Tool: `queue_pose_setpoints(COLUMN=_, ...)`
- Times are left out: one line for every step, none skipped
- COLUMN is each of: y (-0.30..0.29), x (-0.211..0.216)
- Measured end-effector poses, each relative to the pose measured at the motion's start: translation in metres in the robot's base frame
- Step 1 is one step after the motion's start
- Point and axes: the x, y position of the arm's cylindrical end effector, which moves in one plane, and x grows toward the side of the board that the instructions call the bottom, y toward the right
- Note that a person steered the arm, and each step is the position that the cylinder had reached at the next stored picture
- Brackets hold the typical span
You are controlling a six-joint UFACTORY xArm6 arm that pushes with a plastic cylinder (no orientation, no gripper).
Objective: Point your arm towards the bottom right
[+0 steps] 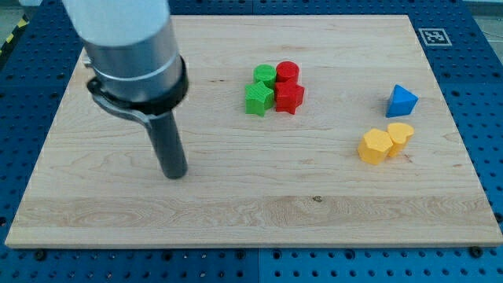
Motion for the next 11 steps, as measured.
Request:
queue_pose_setpoints(y=0.041, x=0.013)
queue_pose_setpoints(y=0.092, x=0.013)
queue_pose_setpoints(y=0.1, x=0.013)
queue_pose_setpoints(y=0.1, x=0.013)
queue_pose_setpoints(y=0.107, x=0.014)
queue_pose_setpoints(y=0.133, x=0.023)
queue_pose_setpoints(y=0.139, x=0.026)
queue_pose_setpoints(y=0.139, x=0.036)
queue_pose_setpoints(y=0.145, x=0.046)
queue_pose_setpoints(y=0.179, x=0.056)
queue_pose_setpoints(y=0.236, x=0.065)
